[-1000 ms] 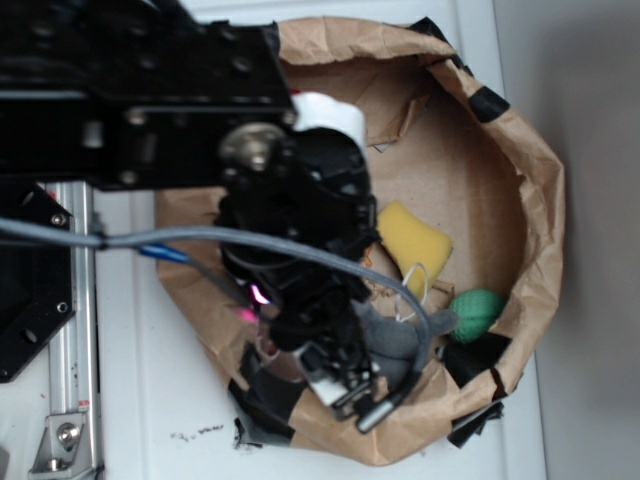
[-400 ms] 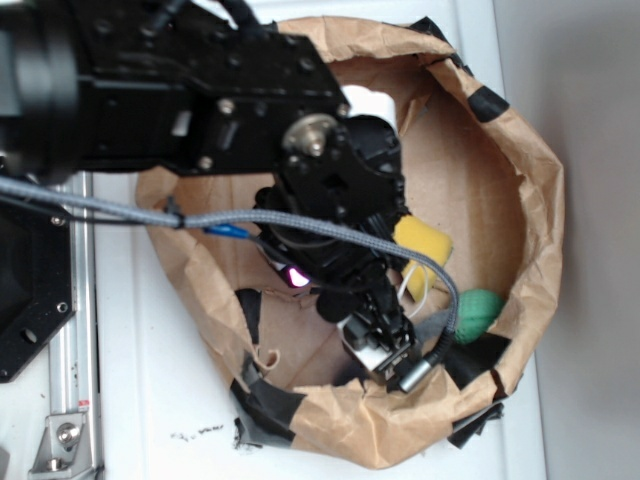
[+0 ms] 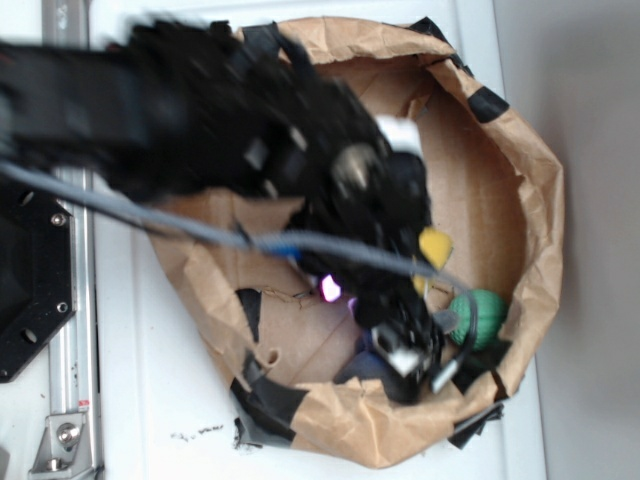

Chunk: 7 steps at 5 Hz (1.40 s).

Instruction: Grab the gray animal.

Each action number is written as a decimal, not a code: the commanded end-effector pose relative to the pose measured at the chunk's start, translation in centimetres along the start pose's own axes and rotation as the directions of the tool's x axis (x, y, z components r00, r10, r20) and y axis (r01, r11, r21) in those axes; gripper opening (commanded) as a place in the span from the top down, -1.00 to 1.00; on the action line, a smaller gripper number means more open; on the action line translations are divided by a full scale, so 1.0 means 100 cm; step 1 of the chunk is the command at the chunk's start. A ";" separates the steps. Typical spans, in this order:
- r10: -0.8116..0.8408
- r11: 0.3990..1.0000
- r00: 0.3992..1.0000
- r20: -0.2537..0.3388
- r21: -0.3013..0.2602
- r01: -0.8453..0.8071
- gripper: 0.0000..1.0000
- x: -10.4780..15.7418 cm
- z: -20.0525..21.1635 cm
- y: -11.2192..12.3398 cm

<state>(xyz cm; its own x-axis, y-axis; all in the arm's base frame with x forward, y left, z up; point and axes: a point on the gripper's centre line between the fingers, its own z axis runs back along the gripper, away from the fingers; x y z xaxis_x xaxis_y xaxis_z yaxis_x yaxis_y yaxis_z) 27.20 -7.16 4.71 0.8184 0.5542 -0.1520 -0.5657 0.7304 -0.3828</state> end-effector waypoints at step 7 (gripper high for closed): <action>-0.751 0.639 0.629 0.202 0.462 0.615 1.00 0.026 0.183 0.006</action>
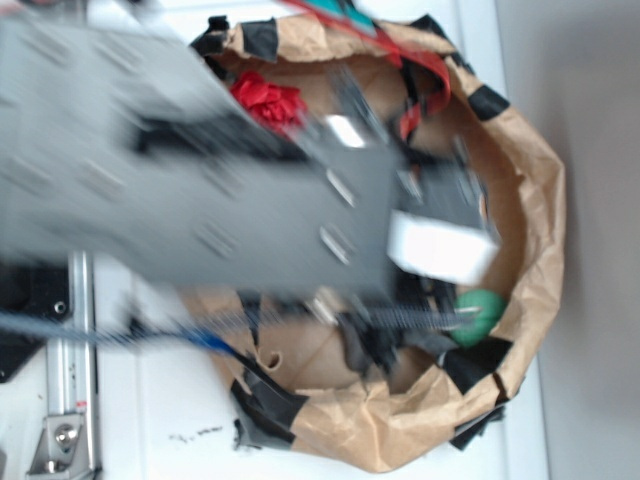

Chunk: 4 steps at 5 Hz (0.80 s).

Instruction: Grab the gray animal.

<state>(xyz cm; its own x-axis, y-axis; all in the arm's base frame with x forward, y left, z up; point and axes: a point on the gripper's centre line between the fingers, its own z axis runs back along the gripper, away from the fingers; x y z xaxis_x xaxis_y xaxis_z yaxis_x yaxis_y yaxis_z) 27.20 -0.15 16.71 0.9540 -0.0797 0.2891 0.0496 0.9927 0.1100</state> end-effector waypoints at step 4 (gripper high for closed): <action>0.067 0.977 0.993 0.097 -0.208 -0.045 -1.00 -0.016 -0.035 -0.033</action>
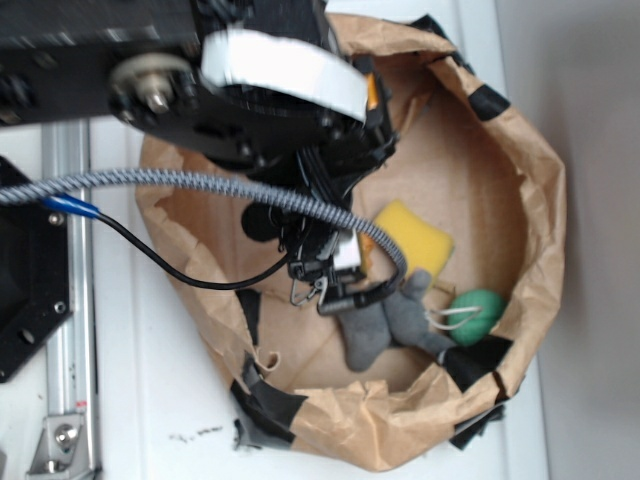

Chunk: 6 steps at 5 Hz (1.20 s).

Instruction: Grab the gray animal.

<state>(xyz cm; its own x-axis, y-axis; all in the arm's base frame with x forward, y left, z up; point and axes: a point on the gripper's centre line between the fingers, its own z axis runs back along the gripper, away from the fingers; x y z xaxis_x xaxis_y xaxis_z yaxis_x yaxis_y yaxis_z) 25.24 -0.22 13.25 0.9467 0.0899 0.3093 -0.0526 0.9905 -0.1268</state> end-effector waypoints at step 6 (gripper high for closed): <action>-0.311 0.921 0.947 -0.078 -0.269 0.281 1.00 -0.027 -0.108 -0.107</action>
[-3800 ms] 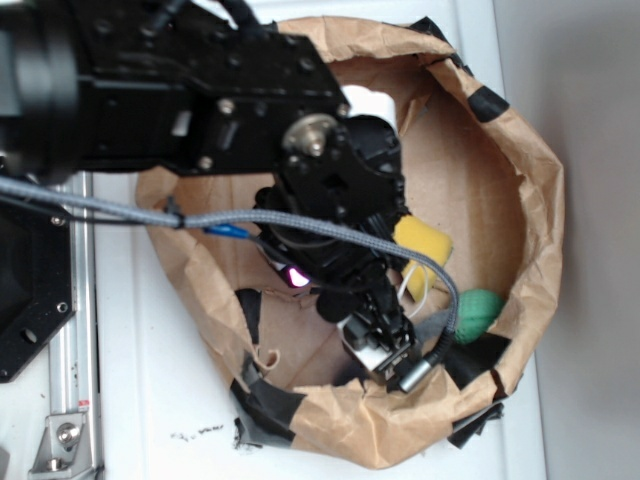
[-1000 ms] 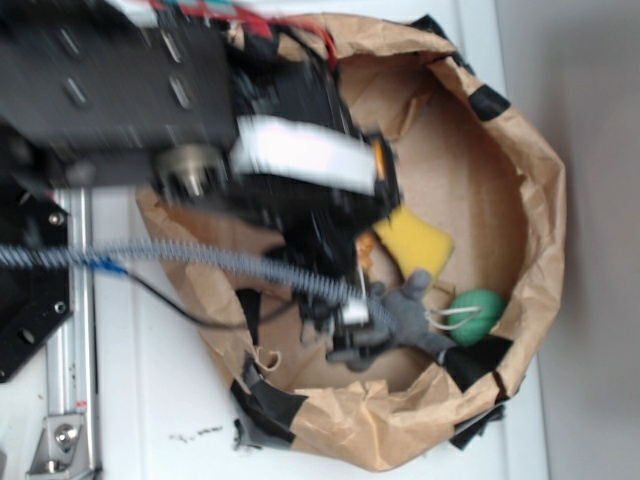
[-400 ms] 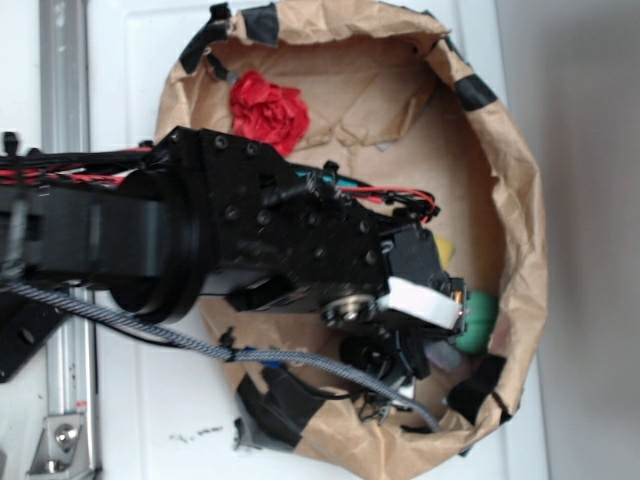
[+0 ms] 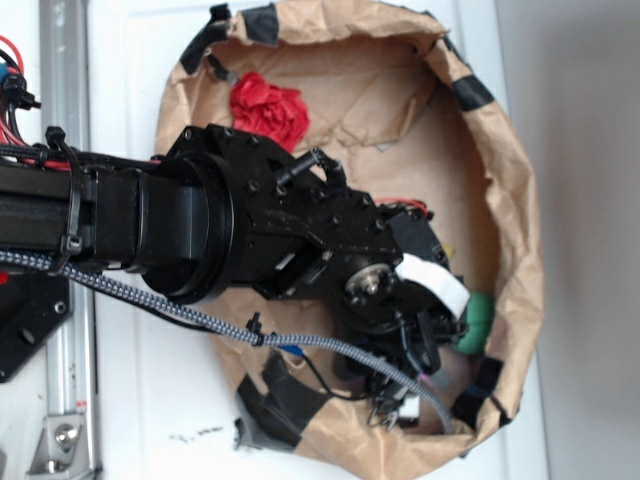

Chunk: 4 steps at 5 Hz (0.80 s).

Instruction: Grab the gray animal.

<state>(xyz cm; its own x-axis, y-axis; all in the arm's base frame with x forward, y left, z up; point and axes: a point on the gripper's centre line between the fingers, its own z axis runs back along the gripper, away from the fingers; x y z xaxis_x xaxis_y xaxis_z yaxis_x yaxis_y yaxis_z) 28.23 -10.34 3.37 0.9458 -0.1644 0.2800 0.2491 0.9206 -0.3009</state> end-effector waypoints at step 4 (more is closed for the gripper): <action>-0.025 0.957 0.998 0.063 0.291 0.005 1.00 0.025 0.172 0.052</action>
<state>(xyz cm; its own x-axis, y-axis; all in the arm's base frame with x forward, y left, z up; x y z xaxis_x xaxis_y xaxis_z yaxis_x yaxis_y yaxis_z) 28.29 0.15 15.35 0.9443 -0.1879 0.2703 0.2085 0.9768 -0.0495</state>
